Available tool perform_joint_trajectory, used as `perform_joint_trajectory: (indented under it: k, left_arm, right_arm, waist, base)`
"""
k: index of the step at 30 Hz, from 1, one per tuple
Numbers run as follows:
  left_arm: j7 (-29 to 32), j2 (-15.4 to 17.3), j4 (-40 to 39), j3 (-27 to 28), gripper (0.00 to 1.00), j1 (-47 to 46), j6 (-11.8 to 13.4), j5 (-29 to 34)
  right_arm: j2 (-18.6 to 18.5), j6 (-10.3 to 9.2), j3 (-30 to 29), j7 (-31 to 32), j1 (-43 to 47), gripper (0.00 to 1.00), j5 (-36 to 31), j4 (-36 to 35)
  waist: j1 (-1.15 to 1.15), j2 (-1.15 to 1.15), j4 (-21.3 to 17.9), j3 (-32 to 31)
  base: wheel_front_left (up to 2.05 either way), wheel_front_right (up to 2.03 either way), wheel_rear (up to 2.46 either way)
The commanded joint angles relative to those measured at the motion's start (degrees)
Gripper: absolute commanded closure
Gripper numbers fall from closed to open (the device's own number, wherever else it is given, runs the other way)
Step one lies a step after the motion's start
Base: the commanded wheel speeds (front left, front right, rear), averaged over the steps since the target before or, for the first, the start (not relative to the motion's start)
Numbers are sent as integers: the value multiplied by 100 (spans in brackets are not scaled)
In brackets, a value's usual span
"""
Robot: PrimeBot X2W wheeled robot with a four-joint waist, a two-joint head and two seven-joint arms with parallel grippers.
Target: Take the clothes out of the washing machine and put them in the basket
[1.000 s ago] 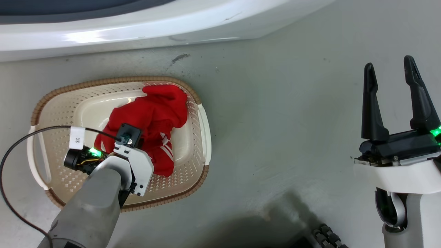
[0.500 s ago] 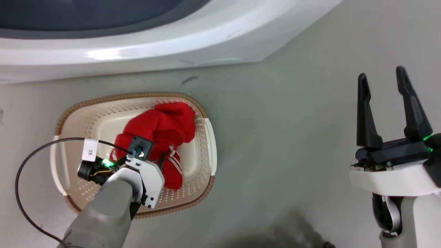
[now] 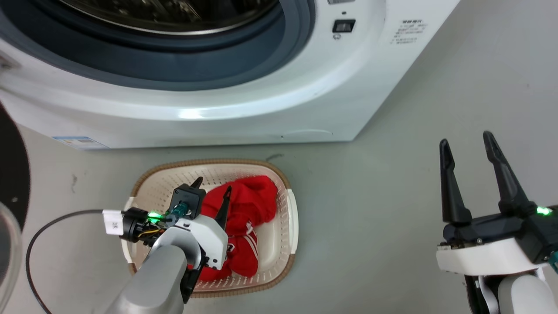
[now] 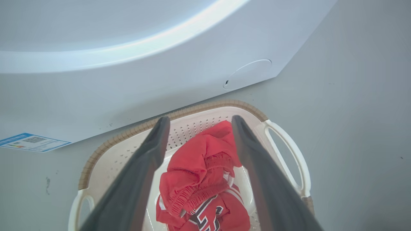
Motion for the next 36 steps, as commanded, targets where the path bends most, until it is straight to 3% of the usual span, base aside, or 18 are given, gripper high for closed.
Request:
perform_joint_trajectory:
  k: [1,8,17,28,36]
  left_arm:
    - [-14,44,-331,183,0,245,108,98]
    - [-15,15,-1761,1032,0,1075,424,512]
    - [-15,-282,-3356,2064,0,2107,594,1087]
    - [-15,-729,-4611,2911,0,3157,465,1641]
    - [-16,-861,-4749,3063,0,3511,380,1749]
  right_arm:
    - [0,-4,-7,-11,119,0,-22,37]
    - [0,-4,-54,-11,447,0,-7,100]
    - [0,-4,-116,-11,727,0,60,150]
    - [1,-4,-229,-11,1166,0,149,241]
    - [1,-4,-225,-11,1363,0,191,264]
  waist:
    - [1,0,188,-375]
    - [1,0,314,-897]
    - [1,0,373,-1405]
    - [1,0,422,-2075]
    - [1,0,424,-2357]
  base:
    - [0,0,0]
    - [0,0,0]
    - [0,0,0]
    - [0,0,0]
    - [0,0,0]
